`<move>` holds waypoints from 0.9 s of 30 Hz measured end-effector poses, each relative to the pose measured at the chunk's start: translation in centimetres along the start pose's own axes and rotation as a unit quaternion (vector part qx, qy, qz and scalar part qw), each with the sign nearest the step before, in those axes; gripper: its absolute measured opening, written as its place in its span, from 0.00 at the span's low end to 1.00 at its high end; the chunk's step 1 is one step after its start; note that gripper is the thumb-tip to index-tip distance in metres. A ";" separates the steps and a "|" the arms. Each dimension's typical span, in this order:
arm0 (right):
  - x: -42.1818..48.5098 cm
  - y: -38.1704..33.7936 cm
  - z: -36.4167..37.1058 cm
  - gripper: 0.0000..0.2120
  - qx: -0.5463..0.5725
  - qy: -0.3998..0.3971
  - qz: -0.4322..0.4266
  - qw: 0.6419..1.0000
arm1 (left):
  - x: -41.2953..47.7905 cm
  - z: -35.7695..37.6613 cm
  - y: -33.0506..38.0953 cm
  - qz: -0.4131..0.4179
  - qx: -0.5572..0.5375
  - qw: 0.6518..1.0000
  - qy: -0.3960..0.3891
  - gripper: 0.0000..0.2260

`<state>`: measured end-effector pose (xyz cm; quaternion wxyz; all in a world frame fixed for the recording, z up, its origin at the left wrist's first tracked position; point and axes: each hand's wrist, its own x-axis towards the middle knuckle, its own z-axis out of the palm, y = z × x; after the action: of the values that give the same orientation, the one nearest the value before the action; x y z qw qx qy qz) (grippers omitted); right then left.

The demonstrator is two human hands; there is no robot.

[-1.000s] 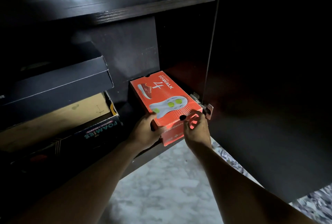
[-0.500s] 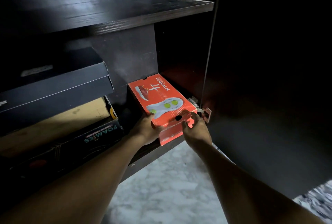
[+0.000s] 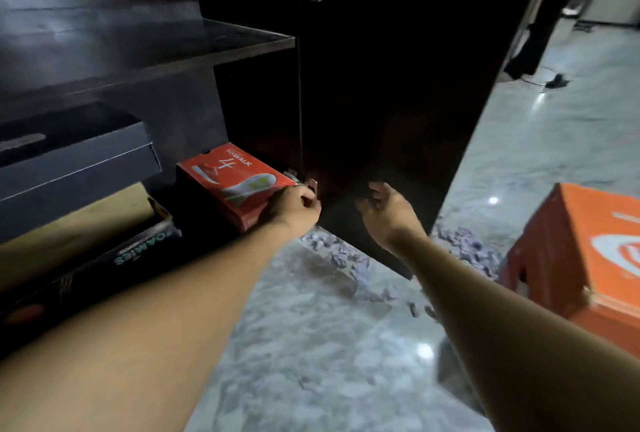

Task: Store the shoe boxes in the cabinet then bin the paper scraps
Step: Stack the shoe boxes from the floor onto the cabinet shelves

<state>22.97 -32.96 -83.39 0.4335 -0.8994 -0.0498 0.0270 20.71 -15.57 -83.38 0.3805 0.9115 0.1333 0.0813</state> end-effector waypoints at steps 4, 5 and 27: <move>-6.7 1.9 -5.1 0.23 -0.040 0.070 0.007 0.997 | -4.6 2.1 5.0 0.056 -0.034 0.996 -0.067 0.08; -8.5 2.6 -6.2 0.22 -0.041 0.078 0.009 0.996 | -5.7 2.6 6.0 0.071 -0.038 0.994 -0.078 0.08; -46.5 29.4 -20.2 0.28 -0.056 0.204 0.292 0.933 | -39.5 26.0 15.5 0.147 -0.061 0.905 -0.395 0.17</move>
<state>-19.47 -72.09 -93.55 0.3567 -0.8830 0.3031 -0.0349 -7.58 -55.54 -92.20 0.4408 0.8531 -0.1684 -0.2225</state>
